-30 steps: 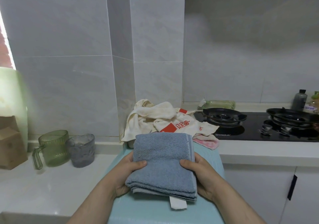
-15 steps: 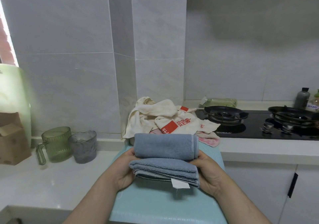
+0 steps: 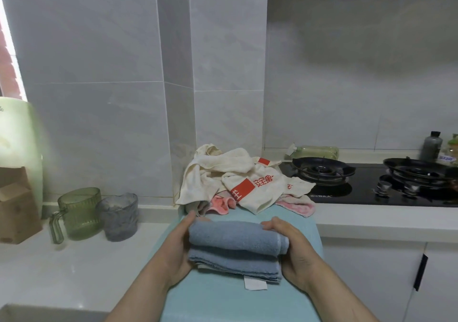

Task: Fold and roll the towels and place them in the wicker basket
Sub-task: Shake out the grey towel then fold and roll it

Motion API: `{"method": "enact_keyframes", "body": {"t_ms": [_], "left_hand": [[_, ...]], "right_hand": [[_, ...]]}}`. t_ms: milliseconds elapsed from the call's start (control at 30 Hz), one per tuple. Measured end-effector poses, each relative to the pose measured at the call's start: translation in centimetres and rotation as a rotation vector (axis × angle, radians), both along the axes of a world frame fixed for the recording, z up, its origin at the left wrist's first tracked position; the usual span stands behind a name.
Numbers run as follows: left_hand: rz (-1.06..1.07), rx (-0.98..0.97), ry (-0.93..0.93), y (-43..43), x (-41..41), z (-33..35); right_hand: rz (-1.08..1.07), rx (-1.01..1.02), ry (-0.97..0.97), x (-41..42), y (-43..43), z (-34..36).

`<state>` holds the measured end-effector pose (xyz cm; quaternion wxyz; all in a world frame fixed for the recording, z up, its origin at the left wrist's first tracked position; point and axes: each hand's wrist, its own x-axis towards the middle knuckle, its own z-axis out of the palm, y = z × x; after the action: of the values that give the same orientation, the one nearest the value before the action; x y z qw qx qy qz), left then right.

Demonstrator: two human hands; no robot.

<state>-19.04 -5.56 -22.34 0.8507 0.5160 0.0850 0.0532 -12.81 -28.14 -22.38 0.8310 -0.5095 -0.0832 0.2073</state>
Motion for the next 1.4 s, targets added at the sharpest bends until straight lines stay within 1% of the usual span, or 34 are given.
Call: {"method": "enact_keyframes", "body": {"t_ms": [133, 233, 300, 367, 433, 533, 600, 667, 733, 767, 833, 900, 967, 1067, 1167, 1233, 1300, 1367, 1400], "left_hand": [[0.005, 0.136, -0.042, 0.3, -0.3, -0.2], [-0.005, 0.260, -0.059, 0.4, -0.6, -0.5], [-0.005, 0.318, -0.059, 0.3, -1.0, -0.5], [0.028, 0.385, -0.048, 0.2, -1.4, -0.5], [0.075, 0.528, -0.053, -0.7, -1.8, -0.2], [0.207, 0.794, -0.089, -2.3, -2.4, -0.1], [0.224, 0.896, -0.102, -2.7, -3.1, -0.1], [0.107, 0.965, -0.085, -2.1, -3.9, -0.4], [-0.004, 0.988, -0.055, -1.1, -5.0, -0.8], [-0.024, 0.998, -0.057, -0.7, -5.5, -0.9], [-0.036, 1.015, -0.071, -0.2, -6.3, -1.1], [-0.003, 1.034, -0.087, -0.2, -6.8, -1.2], [0.080, 1.034, -0.109, -0.7, -6.8, -1.0], [0.218, 0.993, -0.154, -1.6, -6.2, -0.5], [0.253, 0.950, -0.141, -1.5, -5.0, -0.5], [0.184, 0.920, -0.089, -1.0, -4.7, -0.6], [0.053, 0.890, -0.052, -0.5, -4.8, -0.5], [-0.067, 0.900, -0.025, -0.1, -4.9, -0.4], [-0.087, 0.906, -0.019, 0.1, -4.9, -0.4]], "right_hand": [[-0.068, -0.097, -0.120, 0.0, -0.4, -0.3], [-0.117, -0.292, -0.204, 0.2, -0.6, -0.7], [-0.081, -0.447, -0.235, -0.2, -1.4, -0.4], [-0.005, -0.526, -0.255, -1.1, -1.9, 0.4], [0.033, -0.602, -0.315, -2.4, -1.9, 0.9], [-0.078, -0.741, -0.452, -3.8, -1.2, 0.2], [-0.130, -0.713, -0.481, -4.5, -1.2, -0.4], [-0.128, -0.682, -0.503, -4.9, -1.8, -0.5], [-0.089, -0.703, -0.537, -5.4, -2.8, -0.4], [-0.045, -0.717, -0.555, -5.7, -3.1, -0.3], [0.065, -0.743, -0.578, -6.3, -3.9, 0.0], [0.112, -0.767, -0.584, -6.7, -4.3, 0.1], [0.041, -0.769, -0.604, -6.7, -4.1, 0.3], [-0.109, -0.717, -0.625, -5.9, -3.1, 0.1], [-0.174, -0.671, -0.605, -4.7, -2.2, -0.5], [-0.137, -0.705, -0.596, -4.0, -2.3, -0.8], [-0.042, -0.750, -0.586, -3.7, -2.7, -0.8], [0.042, -0.773, -0.583, -3.7, -3.0, -0.6], [0.067, -0.790, -0.591, -3.6, -3.1, -0.5]]}}
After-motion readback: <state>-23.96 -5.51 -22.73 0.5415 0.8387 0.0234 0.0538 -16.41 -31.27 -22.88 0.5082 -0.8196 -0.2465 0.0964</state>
